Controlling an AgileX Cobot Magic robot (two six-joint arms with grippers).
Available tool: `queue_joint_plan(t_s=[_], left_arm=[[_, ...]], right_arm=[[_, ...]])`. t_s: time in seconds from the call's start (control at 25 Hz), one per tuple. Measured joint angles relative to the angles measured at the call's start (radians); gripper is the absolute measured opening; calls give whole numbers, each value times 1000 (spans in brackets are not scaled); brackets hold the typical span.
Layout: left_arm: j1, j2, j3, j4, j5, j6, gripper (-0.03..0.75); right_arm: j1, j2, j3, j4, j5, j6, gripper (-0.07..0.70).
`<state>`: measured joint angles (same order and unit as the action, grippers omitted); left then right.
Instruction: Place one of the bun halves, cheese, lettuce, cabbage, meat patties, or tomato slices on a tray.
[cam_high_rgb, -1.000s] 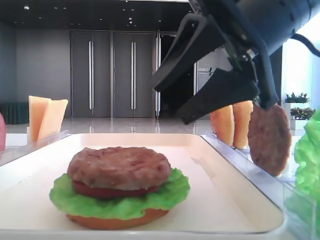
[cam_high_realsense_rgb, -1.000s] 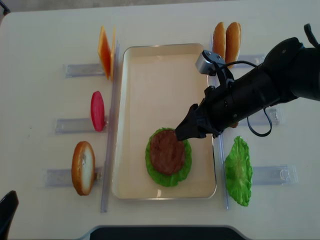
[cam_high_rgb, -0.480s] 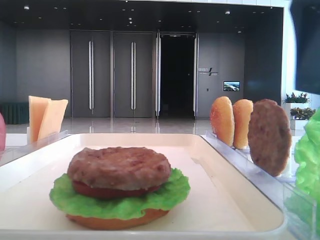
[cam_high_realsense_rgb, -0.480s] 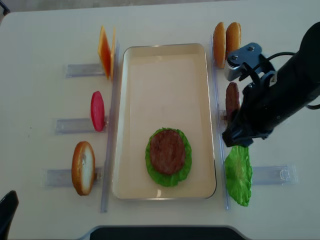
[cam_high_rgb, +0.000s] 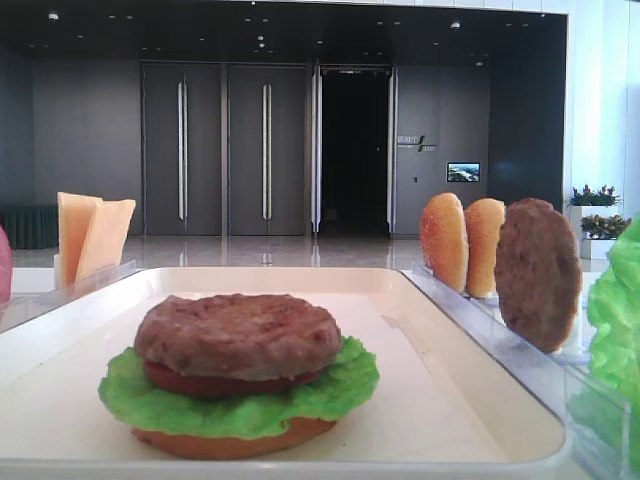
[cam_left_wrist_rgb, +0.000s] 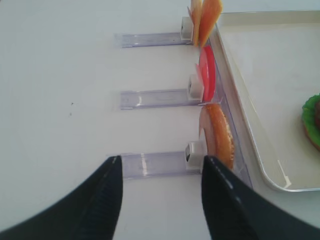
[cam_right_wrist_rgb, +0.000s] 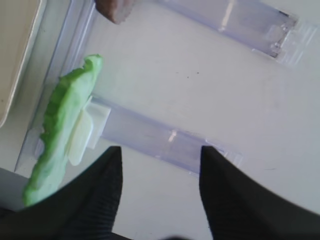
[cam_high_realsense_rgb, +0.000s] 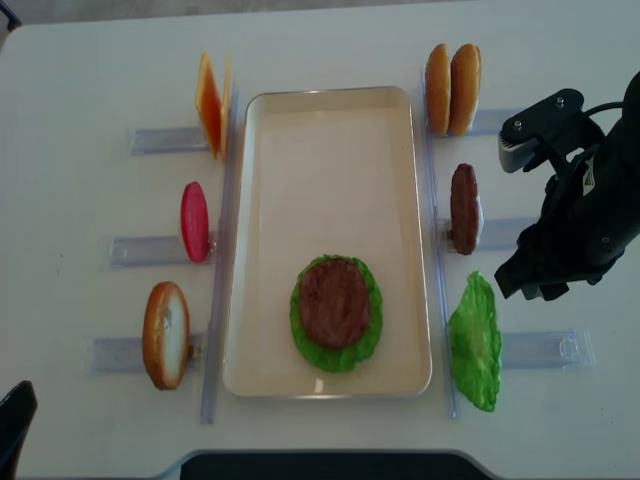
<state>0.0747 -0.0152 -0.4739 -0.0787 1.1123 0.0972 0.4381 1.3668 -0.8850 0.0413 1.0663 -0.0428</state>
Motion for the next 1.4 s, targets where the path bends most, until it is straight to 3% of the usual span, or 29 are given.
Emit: queue_joint_plan(t_s=[0.16, 0.4, 0.52, 0.76, 1.04, 1.24, 1.4], left_arm=[[0, 0, 0, 0, 0, 0, 391], [0, 0, 0, 0, 0, 0, 391], [0, 0, 0, 0, 0, 0, 391], [0, 0, 0, 0, 0, 0, 391], [0, 0, 0, 0, 0, 0, 391], [0, 0, 0, 0, 0, 0, 391], [0, 0, 0, 0, 0, 0, 391]], right_arm=[[-60, 0, 0, 0, 14, 21, 369], [-320, 0, 0, -4, 68, 24, 369], [-403, -4, 0, -7, 86, 24, 369], [-418, -51, 0, -4, 91, 28, 369], [-418, -181, 0, -3, 138, 54, 368], [-418, -427, 22, -5, 150, 54, 368], [-418, -738, 109, -35, 156, 51, 368]])
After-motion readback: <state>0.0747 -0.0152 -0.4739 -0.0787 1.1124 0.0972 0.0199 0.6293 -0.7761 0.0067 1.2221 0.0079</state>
